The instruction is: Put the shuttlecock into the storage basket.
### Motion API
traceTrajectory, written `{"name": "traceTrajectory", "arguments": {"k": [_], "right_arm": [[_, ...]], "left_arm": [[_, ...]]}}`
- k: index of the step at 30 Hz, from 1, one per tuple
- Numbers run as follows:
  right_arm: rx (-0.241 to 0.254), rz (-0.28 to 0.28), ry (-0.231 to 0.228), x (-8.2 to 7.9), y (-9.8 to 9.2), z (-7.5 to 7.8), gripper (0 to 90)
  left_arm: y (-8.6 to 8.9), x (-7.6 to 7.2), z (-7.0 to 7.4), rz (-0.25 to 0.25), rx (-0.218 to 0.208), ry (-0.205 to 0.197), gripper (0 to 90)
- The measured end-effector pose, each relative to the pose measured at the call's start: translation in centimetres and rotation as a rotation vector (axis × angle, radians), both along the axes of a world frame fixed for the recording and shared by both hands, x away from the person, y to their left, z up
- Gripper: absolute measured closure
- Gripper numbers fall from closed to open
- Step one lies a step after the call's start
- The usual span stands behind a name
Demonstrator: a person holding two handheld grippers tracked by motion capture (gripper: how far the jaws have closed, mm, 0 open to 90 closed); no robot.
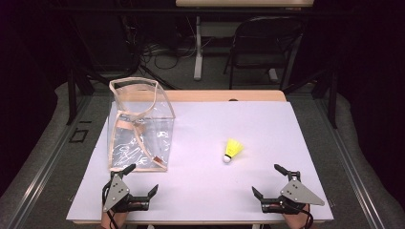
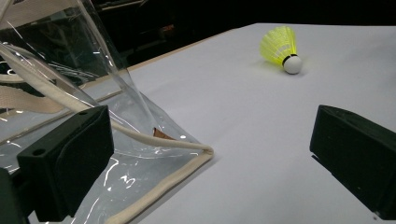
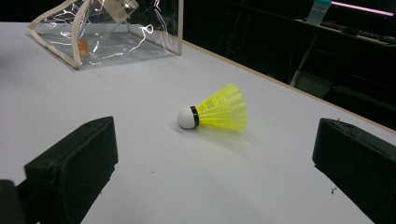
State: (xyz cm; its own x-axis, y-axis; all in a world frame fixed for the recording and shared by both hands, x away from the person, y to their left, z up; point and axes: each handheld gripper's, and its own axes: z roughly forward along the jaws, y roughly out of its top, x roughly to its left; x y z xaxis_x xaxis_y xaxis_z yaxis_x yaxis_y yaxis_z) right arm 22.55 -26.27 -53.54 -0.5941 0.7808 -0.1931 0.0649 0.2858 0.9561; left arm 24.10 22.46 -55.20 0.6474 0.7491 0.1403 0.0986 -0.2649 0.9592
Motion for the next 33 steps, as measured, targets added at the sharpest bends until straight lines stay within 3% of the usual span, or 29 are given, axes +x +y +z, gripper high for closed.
{"name": "traceTrajectory", "arguments": {"k": [33], "right_arm": [[-0.051,-0.010,0.058,0.67,0.57,-0.03,0.0]], "left_arm": [[-0.11,0.13,-0.10,-0.010,0.019,0.012,0.0]]}}
